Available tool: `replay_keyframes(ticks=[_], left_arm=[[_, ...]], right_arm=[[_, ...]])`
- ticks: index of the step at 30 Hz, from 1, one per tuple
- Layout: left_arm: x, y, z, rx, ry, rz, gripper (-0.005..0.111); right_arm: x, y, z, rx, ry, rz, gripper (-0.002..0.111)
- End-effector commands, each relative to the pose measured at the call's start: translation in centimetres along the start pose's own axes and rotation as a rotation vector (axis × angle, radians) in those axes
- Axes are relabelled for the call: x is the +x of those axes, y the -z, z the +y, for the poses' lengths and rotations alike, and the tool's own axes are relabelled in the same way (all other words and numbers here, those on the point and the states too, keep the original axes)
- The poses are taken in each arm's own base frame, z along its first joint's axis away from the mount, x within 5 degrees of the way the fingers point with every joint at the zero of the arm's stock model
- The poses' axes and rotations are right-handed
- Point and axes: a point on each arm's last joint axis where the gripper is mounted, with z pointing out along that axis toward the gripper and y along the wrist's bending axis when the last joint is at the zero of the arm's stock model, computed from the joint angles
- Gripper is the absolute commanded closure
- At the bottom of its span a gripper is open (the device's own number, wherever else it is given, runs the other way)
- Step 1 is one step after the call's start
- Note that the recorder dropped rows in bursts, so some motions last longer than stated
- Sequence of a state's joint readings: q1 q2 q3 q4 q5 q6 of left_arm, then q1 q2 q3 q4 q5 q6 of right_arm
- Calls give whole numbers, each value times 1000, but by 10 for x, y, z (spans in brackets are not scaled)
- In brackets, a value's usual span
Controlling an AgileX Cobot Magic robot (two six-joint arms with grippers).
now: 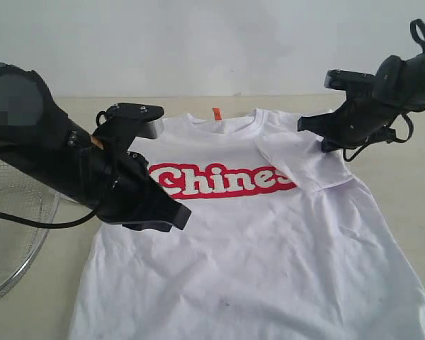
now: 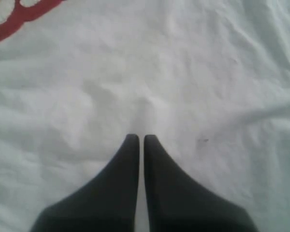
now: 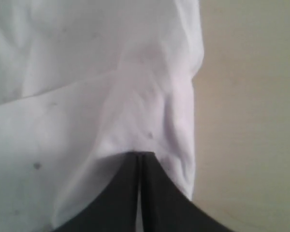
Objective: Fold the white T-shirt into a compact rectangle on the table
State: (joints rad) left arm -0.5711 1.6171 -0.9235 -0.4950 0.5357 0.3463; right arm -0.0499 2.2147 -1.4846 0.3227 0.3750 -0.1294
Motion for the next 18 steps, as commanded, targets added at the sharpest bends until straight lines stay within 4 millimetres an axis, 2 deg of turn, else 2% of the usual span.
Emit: replay_keyframes(ticks=[1,4,9,15,18], left_arm=[[1,0,1,2,5,-5,102],[0,0,1,1,5,-7,102],[0,0,1,0,0,-10,102],[0,0,1,0,0,-10,102],[0,0,1,-1,0,-12,102]], right_arm=[[-2,2,-20,28,-27,1,108],[-1,3,-27,34,-39,17,108],[-2,5,-26,32,-24,19,108],[-16,38,-18,12,-14,-4,108],[-14,53,-13,-7,-11,46,108]])
